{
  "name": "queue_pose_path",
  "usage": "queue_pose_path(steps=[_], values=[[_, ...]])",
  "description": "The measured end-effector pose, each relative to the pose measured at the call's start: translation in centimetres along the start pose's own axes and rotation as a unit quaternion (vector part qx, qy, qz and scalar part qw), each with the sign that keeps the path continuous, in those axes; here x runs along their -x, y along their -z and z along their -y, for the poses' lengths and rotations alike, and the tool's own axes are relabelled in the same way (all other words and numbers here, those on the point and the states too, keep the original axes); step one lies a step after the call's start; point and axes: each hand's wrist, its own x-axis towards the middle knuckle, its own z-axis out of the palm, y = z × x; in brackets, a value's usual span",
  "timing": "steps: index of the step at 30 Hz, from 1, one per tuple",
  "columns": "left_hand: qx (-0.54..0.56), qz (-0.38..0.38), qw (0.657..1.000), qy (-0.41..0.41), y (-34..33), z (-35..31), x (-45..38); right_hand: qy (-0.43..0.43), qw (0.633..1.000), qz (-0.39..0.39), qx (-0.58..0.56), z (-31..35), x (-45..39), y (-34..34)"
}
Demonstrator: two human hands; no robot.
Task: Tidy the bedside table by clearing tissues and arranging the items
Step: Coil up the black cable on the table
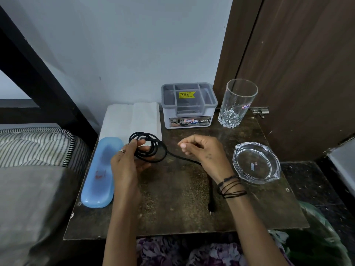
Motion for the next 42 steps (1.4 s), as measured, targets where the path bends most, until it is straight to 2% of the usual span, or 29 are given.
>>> queue_pose_path(steps=[8, 14, 18, 20, 25, 29, 30, 33, 37, 40, 42], values=[[-0.026, 0.082, 0.996, 0.003, -0.5, -0.1, 0.0, -0.026, 0.998, 0.006, -0.05, 0.1, 0.6, -2.1], [-0.005, 0.038, 0.999, -0.009, -0.5, 0.1, -0.3, -0.046, 0.987, 0.036, -0.15, 0.2, 0.4, -1.3], [0.006, 0.015, 1.0, -0.014, -0.3, 0.2, -0.8, -0.057, 0.962, 0.047, -0.262, 0.4, 0.5, -1.0], [0.004, 0.02, 1.0, -0.017, -0.3, 0.3, -0.9, -0.06, 0.957, 0.05, -0.281, 0.4, 0.4, -0.7], [-0.036, 0.019, 0.999, -0.031, -0.4, 0.4, -0.9, -0.05, 0.964, 0.062, -0.255, 0.4, 0.4, -0.8], [-0.054, 0.005, 0.998, -0.036, -0.2, 0.6, -0.9, -0.055, 0.96, 0.019, -0.274, -0.2, 0.3, -0.3], [-0.059, 0.005, 0.997, -0.04, -0.2, 0.6, -0.9, -0.054, 0.964, 0.01, -0.259, -0.1, 0.3, -0.3], [-0.066, 0.004, 0.997, -0.048, -0.2, 0.6, -1.1, -0.036, 0.992, -0.018, -0.117, -0.1, 0.3, -0.6], [-0.03, 0.01, 0.999, -0.037, -0.2, 0.3, -1.0, -0.097, 0.992, -0.032, -0.071, -0.4, 0.4, 0.2], [-0.116, -0.021, 0.989, -0.086, -0.1, 0.4, -0.6, -0.127, 0.989, -0.006, -0.082, -0.2, 0.2, 1.6], [-0.263, -0.057, 0.945, -0.184, -0.2, 0.5, -0.3, -0.117, 0.981, 0.028, -0.151, 0.2, 0.1, 2.3]])
